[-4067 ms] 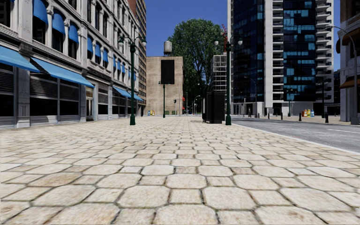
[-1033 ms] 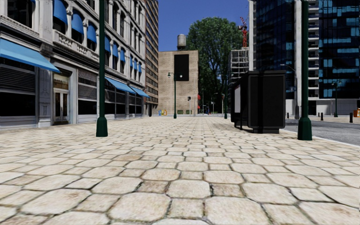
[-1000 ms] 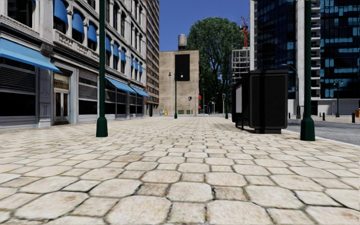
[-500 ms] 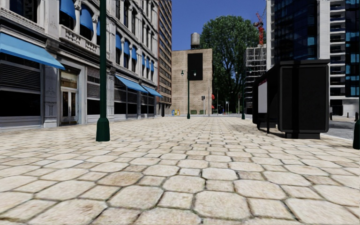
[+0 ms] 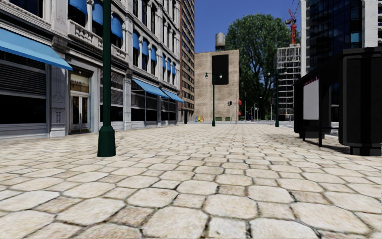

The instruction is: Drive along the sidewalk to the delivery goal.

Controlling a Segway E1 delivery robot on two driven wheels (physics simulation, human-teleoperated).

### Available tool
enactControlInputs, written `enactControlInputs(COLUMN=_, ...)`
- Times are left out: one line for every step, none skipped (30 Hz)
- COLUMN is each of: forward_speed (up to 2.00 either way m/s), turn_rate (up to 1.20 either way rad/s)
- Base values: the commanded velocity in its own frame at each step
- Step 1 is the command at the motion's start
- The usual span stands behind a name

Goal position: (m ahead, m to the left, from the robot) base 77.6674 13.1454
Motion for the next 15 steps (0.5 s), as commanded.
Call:
enactControlInputs(forward_speed=2.0, turn_rate=0.07)
enactControlInputs(forward_speed=2.0, turn_rate=0.0)
enactControlInputs(forward_speed=2.0, turn_rate=0.0)
enactControlInputs(forward_speed=2.0, turn_rate=0.0)
enactControlInputs(forward_speed=2.0, turn_rate=0.0)
enactControlInputs(forward_speed=2.0, turn_rate=0.0)
enactControlInputs(forward_speed=2.0, turn_rate=0.0)
enactControlInputs(forward_speed=2.0, turn_rate=0.0)
enactControlInputs(forward_speed=2.0, turn_rate=0.0)
enactControlInputs(forward_speed=2.0, turn_rate=0.0)
enactControlInputs(forward_speed=2.0, turn_rate=0.0)
enactControlInputs(forward_speed=2.0, turn_rate=0.0)
enactControlInputs(forward_speed=2.0, turn_rate=0.0)
enactControlInputs(forward_speed=2.0, turn_rate=0.0)
enactControlInputs(forward_speed=2.0, turn_rate=0.0)
